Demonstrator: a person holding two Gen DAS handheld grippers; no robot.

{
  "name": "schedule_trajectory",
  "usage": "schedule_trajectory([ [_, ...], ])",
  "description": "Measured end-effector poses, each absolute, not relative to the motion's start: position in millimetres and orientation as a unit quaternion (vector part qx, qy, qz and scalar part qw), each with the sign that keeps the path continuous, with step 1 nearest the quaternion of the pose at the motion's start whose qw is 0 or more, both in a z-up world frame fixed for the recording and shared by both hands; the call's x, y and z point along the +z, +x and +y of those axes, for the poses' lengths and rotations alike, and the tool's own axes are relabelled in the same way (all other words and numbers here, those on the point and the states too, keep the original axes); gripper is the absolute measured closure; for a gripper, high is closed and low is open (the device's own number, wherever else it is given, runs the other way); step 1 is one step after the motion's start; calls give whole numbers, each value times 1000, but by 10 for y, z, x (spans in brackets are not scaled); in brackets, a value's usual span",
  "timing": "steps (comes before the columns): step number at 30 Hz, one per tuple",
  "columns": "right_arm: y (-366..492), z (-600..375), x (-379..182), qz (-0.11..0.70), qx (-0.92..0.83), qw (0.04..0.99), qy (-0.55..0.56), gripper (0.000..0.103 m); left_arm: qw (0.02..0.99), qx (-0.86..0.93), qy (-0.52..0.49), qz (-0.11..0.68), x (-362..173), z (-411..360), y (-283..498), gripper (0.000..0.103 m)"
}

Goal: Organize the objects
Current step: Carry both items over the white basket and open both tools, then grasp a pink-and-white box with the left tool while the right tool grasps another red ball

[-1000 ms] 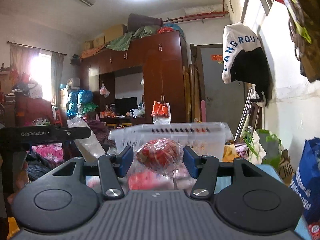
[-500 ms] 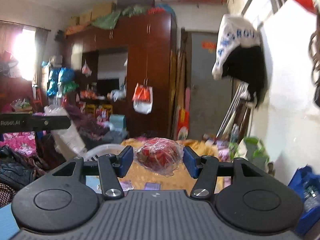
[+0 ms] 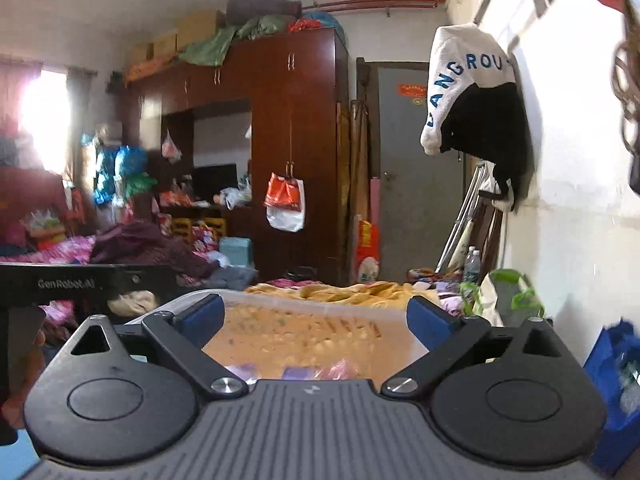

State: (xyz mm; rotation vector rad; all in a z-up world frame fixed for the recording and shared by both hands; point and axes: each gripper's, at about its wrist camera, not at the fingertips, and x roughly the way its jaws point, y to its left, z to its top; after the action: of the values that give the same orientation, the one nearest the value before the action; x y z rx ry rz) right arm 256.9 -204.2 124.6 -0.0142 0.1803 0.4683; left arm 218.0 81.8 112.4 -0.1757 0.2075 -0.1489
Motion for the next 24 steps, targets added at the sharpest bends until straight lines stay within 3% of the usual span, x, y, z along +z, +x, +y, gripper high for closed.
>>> schedule_trajectory([
  [5, 2048, -2275, 742, 140, 219, 965, 17, 0, 982, -122, -106, 97, 760, 1065, 1326, 14],
  [7, 1940, -2305, 564, 152, 221, 963, 17, 0, 979, -138, -123, 86, 539, 1166, 1075, 3],
  [11, 1952, -2243, 316, 185, 245, 952, -3, 2, 983, -88, -111, 117, 377, 1217, 1114, 3],
  [14, 2037, -2246, 304, 204, 258, 944, 10, 15, 980, -84, -116, 141, 333, 1246, 1275, 3],
  [24, 1998, -2058, 249, 210, 233, 948, -48, 27, 974, -62, -64, 210, 141, 1147, 1486, 3],
])
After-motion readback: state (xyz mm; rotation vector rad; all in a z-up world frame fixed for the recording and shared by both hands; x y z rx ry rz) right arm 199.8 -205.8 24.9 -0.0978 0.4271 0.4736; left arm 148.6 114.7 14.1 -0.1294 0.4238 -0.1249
